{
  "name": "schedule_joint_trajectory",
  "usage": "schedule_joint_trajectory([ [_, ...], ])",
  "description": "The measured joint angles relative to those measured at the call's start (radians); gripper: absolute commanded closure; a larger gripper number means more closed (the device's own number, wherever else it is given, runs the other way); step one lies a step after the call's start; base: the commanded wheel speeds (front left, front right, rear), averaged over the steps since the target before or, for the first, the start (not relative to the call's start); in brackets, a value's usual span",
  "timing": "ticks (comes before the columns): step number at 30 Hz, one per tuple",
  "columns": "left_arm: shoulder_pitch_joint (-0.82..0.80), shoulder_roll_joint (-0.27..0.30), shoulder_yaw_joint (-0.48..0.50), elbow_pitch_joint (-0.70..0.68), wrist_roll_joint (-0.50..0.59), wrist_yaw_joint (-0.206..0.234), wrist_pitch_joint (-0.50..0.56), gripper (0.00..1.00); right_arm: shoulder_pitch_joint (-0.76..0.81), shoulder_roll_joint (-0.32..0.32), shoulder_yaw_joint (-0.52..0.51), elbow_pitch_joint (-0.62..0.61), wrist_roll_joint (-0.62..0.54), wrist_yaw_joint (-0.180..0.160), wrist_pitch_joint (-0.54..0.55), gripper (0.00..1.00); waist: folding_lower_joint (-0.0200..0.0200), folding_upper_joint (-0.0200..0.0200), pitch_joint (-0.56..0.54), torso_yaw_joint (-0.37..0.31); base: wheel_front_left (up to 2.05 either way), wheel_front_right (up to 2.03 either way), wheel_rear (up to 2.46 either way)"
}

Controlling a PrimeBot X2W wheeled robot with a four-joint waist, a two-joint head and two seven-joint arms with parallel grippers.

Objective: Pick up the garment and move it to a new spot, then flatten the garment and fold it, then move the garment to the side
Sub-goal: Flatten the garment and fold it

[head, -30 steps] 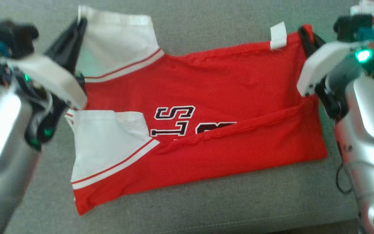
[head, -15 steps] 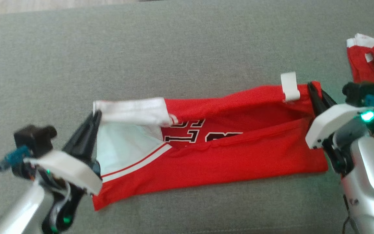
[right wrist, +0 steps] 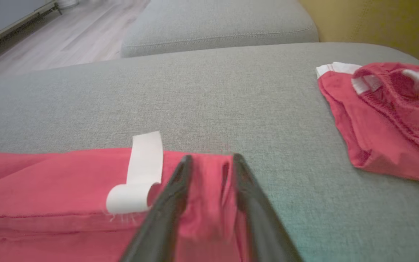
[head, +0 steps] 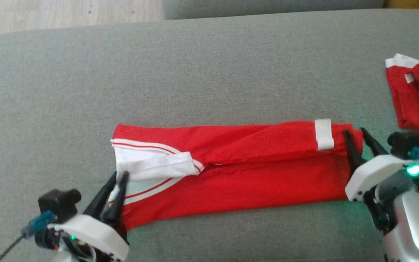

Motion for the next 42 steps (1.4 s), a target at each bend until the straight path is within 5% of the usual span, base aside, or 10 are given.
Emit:
schedule_joint_trajectory([
  [12, 0.120, -0.060, 0.057, 0.001, -0.003, 0.067, -0.183, 0.00, 0.138, 0.066, -0.194, -0.102, -0.027, 0.000, -0.050, 0.00, 0.0000, 0.0000, -0.041, 0.002, 0.00, 0.00, 0.00],
  [20, 0.131, -0.078, 0.114, 0.000, 0.018, 0.131, -0.245, 0.00, 0.142, 0.084, -0.185, -0.134, -0.044, 0.000, 0.036, 0.00, 0.0000, 0.0000, -0.060, 0.030, 0.00, 0.00, 0.00],
  [39, 0.135, -0.118, 0.126, -0.001, 0.046, 0.152, -0.263, 0.00, 0.099, 0.048, -0.216, 0.107, -0.143, 0.000, 0.151, 0.00, 0.0001, 0.0000, -0.064, 0.142, 0.00, 0.00, 0.00],
  [41, 0.135, -0.121, 0.124, -0.001, 0.054, 0.154, -0.263, 0.00, 0.084, 0.053, -0.221, 0.132, -0.124, 0.000, 0.153, 0.60, 0.0001, 0.0000, -0.069, 0.141, 0.00, 0.00, 0.00],
  [42, 0.135, -0.123, 0.123, -0.001, 0.054, 0.156, -0.263, 0.00, 0.082, 0.055, -0.221, 0.137, -0.122, 0.000, 0.153, 0.69, 0.0001, 0.0000, -0.071, 0.140, 0.00, 0.00, 0.00],
])
